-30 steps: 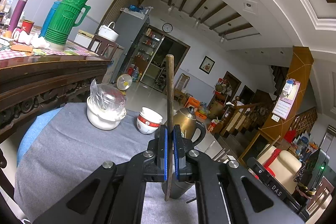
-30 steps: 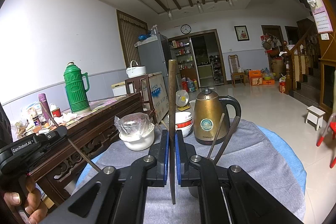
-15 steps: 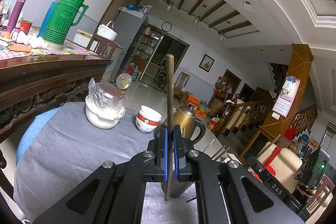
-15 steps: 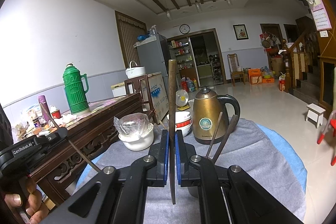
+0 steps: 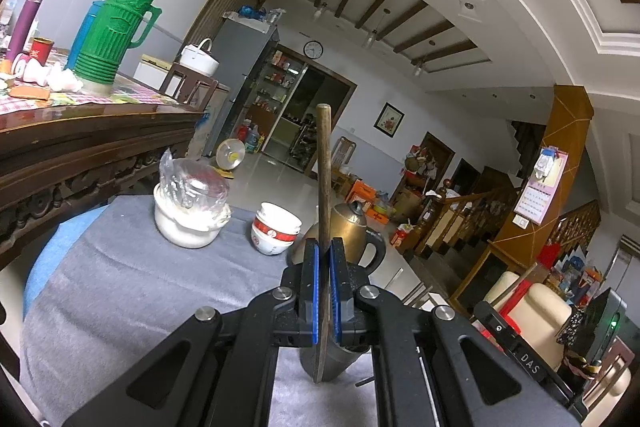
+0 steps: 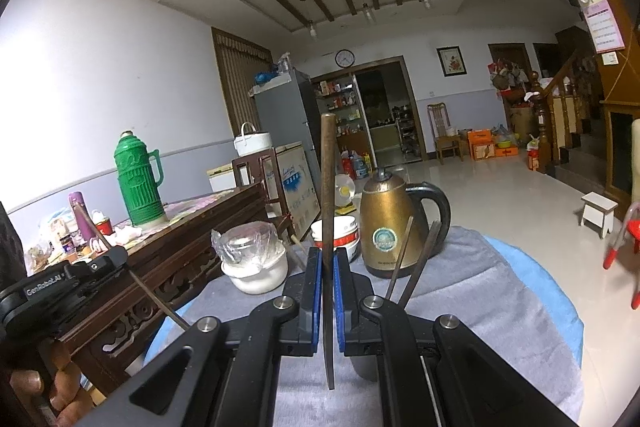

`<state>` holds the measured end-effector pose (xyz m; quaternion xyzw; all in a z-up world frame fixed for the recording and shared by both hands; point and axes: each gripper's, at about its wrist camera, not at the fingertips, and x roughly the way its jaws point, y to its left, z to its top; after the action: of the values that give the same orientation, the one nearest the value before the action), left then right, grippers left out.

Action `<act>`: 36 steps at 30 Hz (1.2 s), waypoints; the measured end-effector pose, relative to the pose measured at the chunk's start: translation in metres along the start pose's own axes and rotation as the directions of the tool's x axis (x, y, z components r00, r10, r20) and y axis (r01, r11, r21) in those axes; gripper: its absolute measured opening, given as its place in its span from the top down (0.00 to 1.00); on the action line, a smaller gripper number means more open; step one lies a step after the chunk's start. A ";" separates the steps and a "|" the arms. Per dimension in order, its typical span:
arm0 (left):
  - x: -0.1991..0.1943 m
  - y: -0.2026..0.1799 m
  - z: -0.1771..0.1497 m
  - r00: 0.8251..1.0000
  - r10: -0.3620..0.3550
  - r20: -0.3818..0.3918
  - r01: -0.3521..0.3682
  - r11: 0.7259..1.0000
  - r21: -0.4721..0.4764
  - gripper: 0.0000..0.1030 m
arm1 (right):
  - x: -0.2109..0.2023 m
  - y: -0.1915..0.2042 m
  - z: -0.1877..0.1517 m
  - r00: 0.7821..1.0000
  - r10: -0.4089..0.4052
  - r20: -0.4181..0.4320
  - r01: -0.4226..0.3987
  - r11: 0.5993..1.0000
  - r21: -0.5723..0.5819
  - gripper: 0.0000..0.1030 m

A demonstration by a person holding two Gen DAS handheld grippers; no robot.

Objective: Organize utensils
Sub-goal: 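Carry both chopsticks over the grey cup and lower them in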

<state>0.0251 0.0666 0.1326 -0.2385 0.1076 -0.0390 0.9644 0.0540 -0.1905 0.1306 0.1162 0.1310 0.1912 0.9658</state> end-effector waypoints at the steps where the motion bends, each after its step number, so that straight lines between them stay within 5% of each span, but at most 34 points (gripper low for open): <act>1: 0.001 -0.002 0.001 1.000 -0.005 0.001 0.005 1.000 0.001 0.95 | -0.001 -0.001 0.002 1.000 -0.001 0.008 0.001 1.000 0.004 0.94; 13: 0.050 -0.044 0.016 0.996 -0.085 -0.007 0.085 0.996 0.039 0.95 | 0.020 -0.016 0.022 0.997 -0.026 0.069 0.024 0.999 0.022 0.94; 36: 0.153 -0.051 -0.036 0.972 -0.033 -0.234 0.056 0.994 0.092 0.95 | 0.103 -0.051 -0.017 0.988 -0.063 -0.143 0.064 0.998 0.001 0.94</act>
<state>0.1647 -0.0141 0.0968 -0.1869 0.2123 -0.0935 0.9546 0.1579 -0.1921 0.0789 0.1009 0.2039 0.1678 0.9592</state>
